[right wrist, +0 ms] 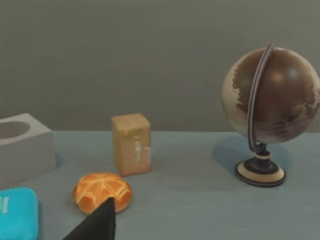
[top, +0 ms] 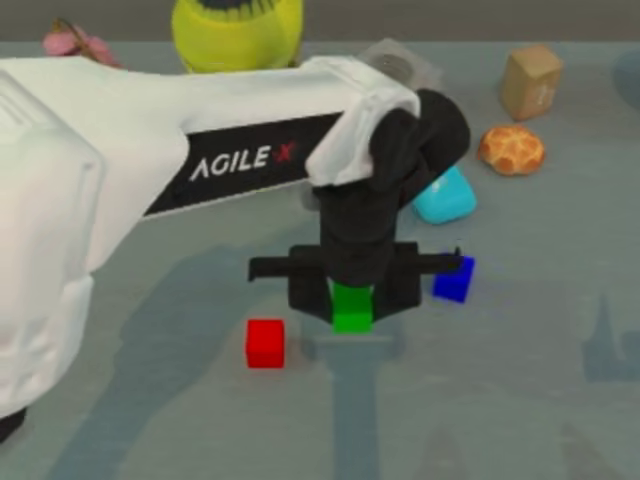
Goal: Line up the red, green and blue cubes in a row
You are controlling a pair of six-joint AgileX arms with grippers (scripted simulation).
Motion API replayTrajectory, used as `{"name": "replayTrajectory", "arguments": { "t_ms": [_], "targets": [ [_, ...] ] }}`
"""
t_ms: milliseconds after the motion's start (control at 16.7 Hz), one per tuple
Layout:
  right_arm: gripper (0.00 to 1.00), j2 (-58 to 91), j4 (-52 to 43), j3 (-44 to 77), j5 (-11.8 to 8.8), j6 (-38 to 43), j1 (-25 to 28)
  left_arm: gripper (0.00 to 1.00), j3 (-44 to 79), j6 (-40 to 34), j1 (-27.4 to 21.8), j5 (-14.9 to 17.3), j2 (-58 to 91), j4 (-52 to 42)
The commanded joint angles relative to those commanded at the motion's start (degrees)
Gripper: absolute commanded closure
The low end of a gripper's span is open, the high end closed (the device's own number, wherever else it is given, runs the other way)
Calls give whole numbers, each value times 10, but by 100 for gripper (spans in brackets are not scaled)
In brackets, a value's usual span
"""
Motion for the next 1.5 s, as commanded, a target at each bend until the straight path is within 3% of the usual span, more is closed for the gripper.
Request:
{"name": "replayTrajectory", "arguments": {
  "t_ms": [420, 1200, 1500],
  "targets": [
    [0, 0, 0, 0, 0, 0, 0, 100, -39, 1, 0, -1, 17, 54],
    [0, 0, 0, 0, 0, 0, 0, 2, -39, 1, 0, -1, 17, 54],
    [0, 0, 0, 0, 0, 0, 0, 0, -39, 1, 0, -1, 17, 54]
  ]
}}
